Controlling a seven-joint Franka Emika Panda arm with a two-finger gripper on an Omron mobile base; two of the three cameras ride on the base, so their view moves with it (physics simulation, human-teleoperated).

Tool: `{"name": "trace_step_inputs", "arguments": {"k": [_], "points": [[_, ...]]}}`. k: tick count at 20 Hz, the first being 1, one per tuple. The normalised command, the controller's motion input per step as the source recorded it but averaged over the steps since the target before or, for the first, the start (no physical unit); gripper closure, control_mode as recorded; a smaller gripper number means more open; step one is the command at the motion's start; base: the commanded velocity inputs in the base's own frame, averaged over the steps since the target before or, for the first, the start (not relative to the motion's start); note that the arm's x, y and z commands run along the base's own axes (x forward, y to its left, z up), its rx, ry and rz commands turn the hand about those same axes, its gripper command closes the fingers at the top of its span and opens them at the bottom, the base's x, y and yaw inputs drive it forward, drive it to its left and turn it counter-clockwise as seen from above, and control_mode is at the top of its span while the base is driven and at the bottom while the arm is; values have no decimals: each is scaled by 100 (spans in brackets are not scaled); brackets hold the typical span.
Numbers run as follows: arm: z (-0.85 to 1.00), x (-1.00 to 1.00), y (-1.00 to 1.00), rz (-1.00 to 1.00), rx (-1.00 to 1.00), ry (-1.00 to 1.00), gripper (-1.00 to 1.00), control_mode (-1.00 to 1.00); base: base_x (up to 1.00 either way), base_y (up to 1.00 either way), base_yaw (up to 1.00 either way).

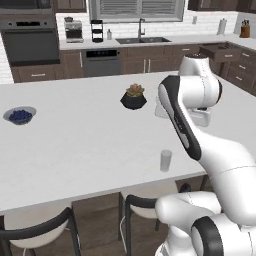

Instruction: Take a straw from the drawer in front and place it inside the glass cup on the dining counter.

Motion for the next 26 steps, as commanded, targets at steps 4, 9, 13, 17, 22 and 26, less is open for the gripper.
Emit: {"name": "trace_step_inputs", "arguments": {"k": [4, 9, 13, 17, 22, 26], "points": [[48, 21, -2, 0, 18, -5, 100, -100, 0, 0, 0], [55, -10, -5, 7, 33, -19, 100, -100, 0, 0, 0], [44, -14, -8, 8, 38, -23, 100, -100, 0, 0, 0], [18, -1, -2, 6, 39, -20, 100, -100, 0, 0, 0], [2, 2, 0, 2, 33, -20, 100, -100, 0, 0, 0], [0, 18, 0, 1, 29, -20, 100, -100, 0, 0, 0]]}}
